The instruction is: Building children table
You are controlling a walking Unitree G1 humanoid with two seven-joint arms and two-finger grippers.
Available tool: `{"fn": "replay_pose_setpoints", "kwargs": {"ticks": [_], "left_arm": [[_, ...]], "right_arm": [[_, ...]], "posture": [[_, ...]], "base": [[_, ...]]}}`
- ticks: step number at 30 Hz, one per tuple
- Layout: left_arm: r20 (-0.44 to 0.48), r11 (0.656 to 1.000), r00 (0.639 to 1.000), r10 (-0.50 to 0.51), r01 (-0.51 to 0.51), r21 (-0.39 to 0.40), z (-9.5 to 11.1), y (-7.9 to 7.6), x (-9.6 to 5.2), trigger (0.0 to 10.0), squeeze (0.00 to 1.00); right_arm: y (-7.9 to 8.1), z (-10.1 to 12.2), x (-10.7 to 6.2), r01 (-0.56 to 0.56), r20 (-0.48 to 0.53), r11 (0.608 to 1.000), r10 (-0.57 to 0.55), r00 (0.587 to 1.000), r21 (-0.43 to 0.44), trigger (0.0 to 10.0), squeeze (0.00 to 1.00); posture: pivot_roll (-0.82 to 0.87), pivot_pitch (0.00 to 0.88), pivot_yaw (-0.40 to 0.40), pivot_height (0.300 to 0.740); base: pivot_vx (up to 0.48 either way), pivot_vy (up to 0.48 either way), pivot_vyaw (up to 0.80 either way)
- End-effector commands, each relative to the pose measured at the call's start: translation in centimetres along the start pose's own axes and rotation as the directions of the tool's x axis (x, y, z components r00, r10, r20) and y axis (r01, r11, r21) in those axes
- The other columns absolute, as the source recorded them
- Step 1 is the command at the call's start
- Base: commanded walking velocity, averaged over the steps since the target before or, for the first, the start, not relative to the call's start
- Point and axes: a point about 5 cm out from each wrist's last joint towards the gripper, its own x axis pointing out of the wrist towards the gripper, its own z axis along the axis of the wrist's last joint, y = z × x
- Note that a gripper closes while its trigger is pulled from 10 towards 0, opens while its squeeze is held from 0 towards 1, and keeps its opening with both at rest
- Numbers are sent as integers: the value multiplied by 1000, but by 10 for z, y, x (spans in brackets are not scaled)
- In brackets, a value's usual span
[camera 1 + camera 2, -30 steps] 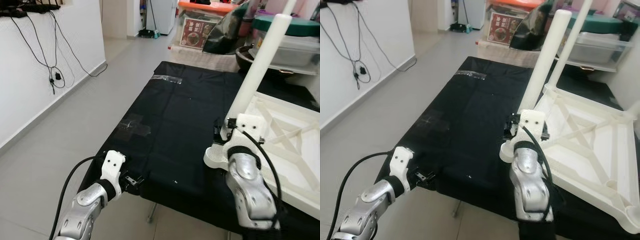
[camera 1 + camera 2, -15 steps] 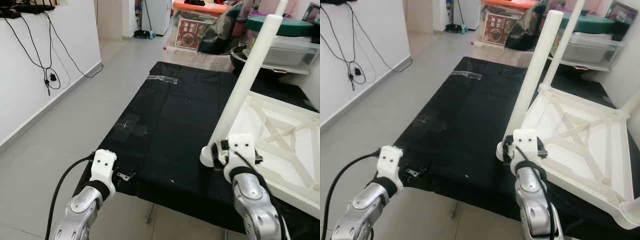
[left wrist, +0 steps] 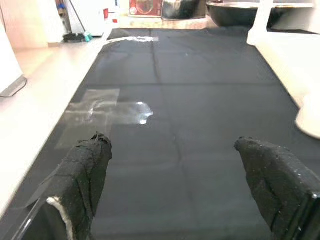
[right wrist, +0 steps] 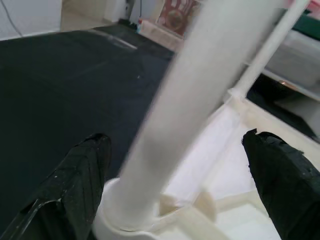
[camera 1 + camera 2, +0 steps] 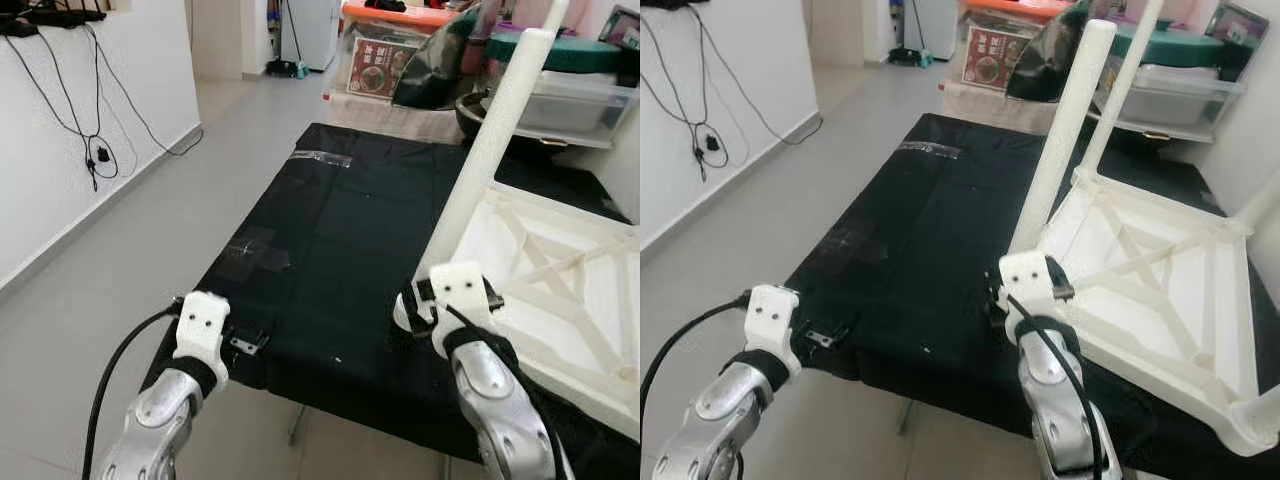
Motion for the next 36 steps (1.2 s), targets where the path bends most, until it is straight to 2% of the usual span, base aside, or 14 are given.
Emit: {"fn": "replay_pose_setpoints", "kwargs": {"ticks": [1,6,9,17,18,19,22,23,25,27,28,29,34,36], "left_arm": [[-3,1000,1000,-19,19,10,2,-5,4,10000,0],[-9,1000,1000,-16,16,9,2,-5,4,10000,0],[-7,1000,1000,-11,11,6,2,-5,4,10000,0],[1,1000,1000,-3,3,2,4,-4,5,10000,0],[4,1000,1000,4,-4,6,4,-3,6,10000,0],[4,1000,1000,4,-4,6,4,-3,6,10000,0],[8,1000,1000,23,-23,-7,4,-2,6,10000,0],[10,1000,1000,24,-24,-11,4,-2,6,10000,0],[10,1000,1000,24,-24,-11,4,-2,6,10000,0],[10,1000,1000,26,-26,-13,3,-2,6,10000,0],[10,1000,1000,26,-26,-13,3,-2,6,10000,0],[5,1000,1000,26,-26,-15,2,-3,7,10000,0],[0,1000,1000,10,-10,-19,0,-7,8,10000,0],[0,1000,1000,9,-9,-22,0,-8,9,10000,0]], "right_arm": [[-7,11,6,69,83,997,-67,994,-29,10000,0],[-18,30,15,157,218,986,-142,966,-55,10000,0],[-31,50,20,244,331,968,-210,920,-65,10000,0],[-42,81,20,309,478,949,-244,844,-61,10000,0],[-49,103,14,404,601,912,-284,747,-71,10000,0],[-49,103,14,404,601,912,-284,747,-71,10000,0],[-54,128,-2,579,771,812,-324,548,-71,10000,0],[-54,130,-6,609,794,790,-329,510,-64,10000,0],[-54,130,-6,609,794,790,-329,510,-64,10000,0],[-58,137,-19,693,846,721,-366,389,-7,10000,0],[-58,137,-19,693,846,721,-366,389,-7,10000,0],[-59,142,-30,734,875,678,-380,300,42,10000,0],[-64,146,-34,763,890,641,-391,234,81,10000,0],[-69,143,-27,770,867,635,-419,270,67,10000,0]], "posture": [[31,0,-72,740],[36,0,-72,740],[39,0,-75,740],[38,0,-79,740],[39,0,-79,740],[39,0,-79,740],[41,0,-81,740],[41,0,-81,740],[41,0,-81,740],[40,0,-81,740],[40,0,-81,740],[27,0,-74,740],[18,0,-72,740],[17,0,-75,740]], "base": [[0,-472,0],[0,-472,0],[0,-472,0],[0,-472,0],[0,-322,0],[0,-322,0],[0,0,0],[0,0,0],[0,0,0],[0,0,0],[0,0,0],[0,0,0],[0,0,0],[0,0,0]]}}
